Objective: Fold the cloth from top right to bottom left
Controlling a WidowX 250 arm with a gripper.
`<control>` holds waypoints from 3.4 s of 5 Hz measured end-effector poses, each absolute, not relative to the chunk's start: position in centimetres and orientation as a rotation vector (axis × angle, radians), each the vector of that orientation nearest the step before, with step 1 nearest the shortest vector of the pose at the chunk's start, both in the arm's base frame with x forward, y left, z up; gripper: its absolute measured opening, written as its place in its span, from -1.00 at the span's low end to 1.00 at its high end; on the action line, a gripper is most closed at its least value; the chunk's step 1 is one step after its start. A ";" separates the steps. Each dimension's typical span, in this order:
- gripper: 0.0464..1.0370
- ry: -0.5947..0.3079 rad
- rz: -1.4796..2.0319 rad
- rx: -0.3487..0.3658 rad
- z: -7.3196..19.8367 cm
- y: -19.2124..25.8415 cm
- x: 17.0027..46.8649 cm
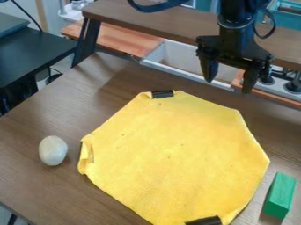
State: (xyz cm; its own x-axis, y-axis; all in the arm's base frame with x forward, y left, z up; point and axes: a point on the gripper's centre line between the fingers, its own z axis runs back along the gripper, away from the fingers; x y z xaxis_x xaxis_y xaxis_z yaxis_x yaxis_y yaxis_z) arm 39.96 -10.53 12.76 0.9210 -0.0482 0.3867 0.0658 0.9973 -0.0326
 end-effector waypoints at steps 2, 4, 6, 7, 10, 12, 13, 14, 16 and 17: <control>0.92 -0.339 -0.030 0.025 9.7 -10.4 40.1; 0.92 -0.355 0.157 0.134 6.7 -11.0 41.0; 0.92 -0.400 0.357 0.110 4.2 -11.9 42.2; 0.92 -0.401 0.435 0.088 3.4 -12.0 43.0; 0.92 -0.351 0.568 0.086 0.5 -12.8 45.7; 0.92 -0.343 0.565 0.084 -0.1 -14.0 46.5; 0.92 -0.341 0.553 0.085 -0.2 -14.4 46.4; 0.92 -0.335 0.544 0.076 -0.3 -14.6 46.3; 0.35 -0.303 0.528 0.091 -1.9 -14.6 45.9; -0.26 -0.299 0.538 0.088 -1.9 -14.7 45.8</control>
State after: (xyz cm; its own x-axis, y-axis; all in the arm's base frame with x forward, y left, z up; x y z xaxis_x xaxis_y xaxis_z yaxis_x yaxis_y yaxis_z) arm 45.83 -14.68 -1.89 0.8164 0.4914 0.3032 -0.5168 0.8561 0.0043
